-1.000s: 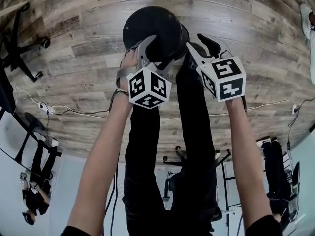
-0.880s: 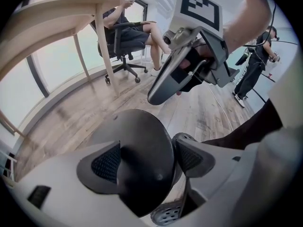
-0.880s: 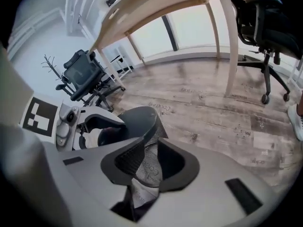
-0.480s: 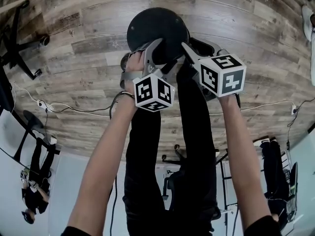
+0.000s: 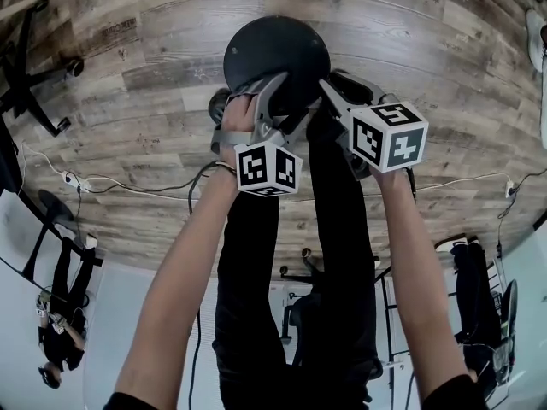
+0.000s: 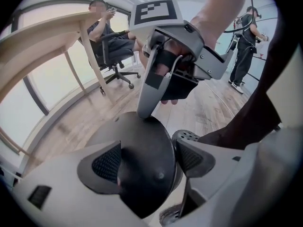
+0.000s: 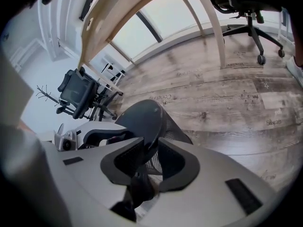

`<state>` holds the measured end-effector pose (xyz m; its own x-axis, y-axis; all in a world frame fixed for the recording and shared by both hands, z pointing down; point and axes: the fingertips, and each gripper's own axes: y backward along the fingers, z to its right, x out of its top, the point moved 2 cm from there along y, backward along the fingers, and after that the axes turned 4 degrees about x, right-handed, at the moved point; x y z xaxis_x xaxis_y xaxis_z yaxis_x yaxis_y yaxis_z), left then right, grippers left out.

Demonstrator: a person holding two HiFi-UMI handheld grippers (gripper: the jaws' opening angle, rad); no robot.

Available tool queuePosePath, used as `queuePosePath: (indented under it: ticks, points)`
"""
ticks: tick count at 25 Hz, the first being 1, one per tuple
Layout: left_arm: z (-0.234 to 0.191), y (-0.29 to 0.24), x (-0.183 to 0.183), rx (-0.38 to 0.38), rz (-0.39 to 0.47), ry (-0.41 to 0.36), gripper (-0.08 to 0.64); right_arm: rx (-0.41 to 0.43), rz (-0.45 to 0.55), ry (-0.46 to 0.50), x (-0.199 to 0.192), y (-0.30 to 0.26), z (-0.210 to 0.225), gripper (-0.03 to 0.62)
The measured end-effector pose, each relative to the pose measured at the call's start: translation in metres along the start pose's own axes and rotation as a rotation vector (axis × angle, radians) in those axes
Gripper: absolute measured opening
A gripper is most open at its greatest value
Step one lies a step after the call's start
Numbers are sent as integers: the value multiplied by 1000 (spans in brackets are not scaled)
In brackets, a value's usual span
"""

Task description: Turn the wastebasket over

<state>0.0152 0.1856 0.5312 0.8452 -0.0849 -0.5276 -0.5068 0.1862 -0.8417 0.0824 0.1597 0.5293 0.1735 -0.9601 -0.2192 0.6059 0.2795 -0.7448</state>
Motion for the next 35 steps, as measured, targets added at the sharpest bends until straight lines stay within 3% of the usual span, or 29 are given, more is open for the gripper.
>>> queuePosePath:
  ticks: [7, 19, 24, 28, 31, 35]
  points:
    - [-12, -16, -20, 14, -55, -58, 362, -58, -17, 18, 2, -23, 11, 61]
    - [-44, -25, -20, 17, -64, -32, 352, -94, -37, 151, 36, -36, 10, 57]
    - [-46, -15, -7, 8, -36, -6, 277, -90, -51, 195, 41, -27, -2, 57]
    - [-56, 0, 7, 12, -28, 29, 257, -82, -45, 245, 48, -12, -15, 57]
    - [-67, 13, 20, 33, -21, 34, 225, -91, -42, 323, 60, 4, -20, 57]
    - [-80, 42, 43, 75, 6, 83, 162, -92, -30, 355, 75, 33, -32, 57]
